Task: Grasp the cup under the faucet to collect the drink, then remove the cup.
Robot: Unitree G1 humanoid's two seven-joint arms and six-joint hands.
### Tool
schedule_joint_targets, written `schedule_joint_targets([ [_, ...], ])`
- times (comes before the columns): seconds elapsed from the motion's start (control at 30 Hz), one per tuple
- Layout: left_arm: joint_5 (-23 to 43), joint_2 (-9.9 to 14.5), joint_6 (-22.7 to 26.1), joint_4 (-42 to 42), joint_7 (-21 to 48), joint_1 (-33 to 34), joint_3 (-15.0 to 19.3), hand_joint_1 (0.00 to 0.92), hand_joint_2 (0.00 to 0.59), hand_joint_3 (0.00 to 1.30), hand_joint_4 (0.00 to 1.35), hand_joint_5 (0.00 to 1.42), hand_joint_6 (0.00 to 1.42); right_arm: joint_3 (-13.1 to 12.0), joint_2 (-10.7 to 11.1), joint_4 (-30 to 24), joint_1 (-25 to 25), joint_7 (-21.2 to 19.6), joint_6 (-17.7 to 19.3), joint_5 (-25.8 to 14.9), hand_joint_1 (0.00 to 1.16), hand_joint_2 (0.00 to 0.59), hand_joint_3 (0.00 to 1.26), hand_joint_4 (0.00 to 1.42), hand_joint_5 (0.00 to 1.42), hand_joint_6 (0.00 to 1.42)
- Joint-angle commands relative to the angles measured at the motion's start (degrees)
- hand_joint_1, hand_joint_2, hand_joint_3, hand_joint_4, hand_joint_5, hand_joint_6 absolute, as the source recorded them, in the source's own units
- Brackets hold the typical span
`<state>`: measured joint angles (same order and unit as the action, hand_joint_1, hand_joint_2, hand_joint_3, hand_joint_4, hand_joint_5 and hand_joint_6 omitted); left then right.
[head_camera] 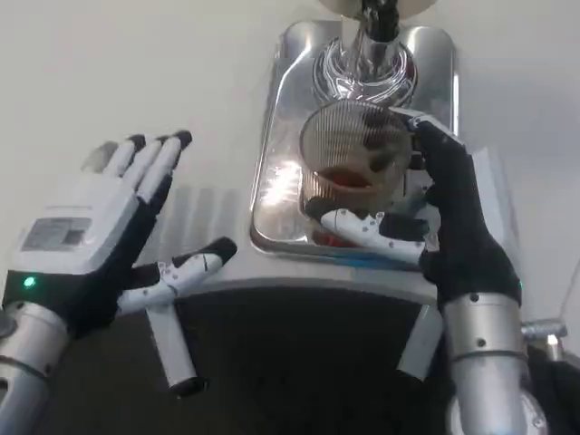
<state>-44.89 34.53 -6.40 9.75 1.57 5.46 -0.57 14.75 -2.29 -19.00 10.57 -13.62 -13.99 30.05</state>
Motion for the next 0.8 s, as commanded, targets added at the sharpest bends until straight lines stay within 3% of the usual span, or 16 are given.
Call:
schedule_joint_targets([
  [0.03,-2.0,4.0,-1.0,-0.6,1.5,-0.7,-0.5,0.000,0.152,0.00,0.00,0.00,0.00,1.0,0.3,-6.8,-3.1,2.2,1.5,-0.2,1.16,0.340,0.71,0.71,0.79,1.07],
  [0.13,-1.7,6.6,-2.7,-1.9,1.4,-0.3,-0.4,0.000,0.149,0.00,0.00,0.00,0.00,1.2,0.9,-11.2,-6.0,4.7,1.0,-0.8,1.16,0.340,0.72,0.71,0.79,1.07],
  [0.33,-1.4,9.5,-5.4,-3.2,1.0,0.3,-0.6,0.000,0.133,0.00,0.00,0.00,0.00,1.2,1.6,-15.9,-9.3,8.5,0.5,-1.4,1.16,0.336,0.72,0.71,0.79,1.07],
  [0.5,-1.6,12.4,-8.1,-1.3,1.9,-0.4,-0.1,0.000,0.129,0.00,0.00,0.00,0.00,-0.2,2.9,-20.7,-11.9,12.4,-0.4,-2.7,1.16,0.334,0.72,0.72,0.79,1.08],
  [0.8,-0.4,13.5,-9.2,5.5,4.1,-5.1,3.3,0.000,0.116,0.00,0.00,0.00,0.00,-3.9,6.7,-28.2,-15.5,20.3,-2.0,-7.5,1.16,0.333,0.72,0.73,0.79,1.09],
])
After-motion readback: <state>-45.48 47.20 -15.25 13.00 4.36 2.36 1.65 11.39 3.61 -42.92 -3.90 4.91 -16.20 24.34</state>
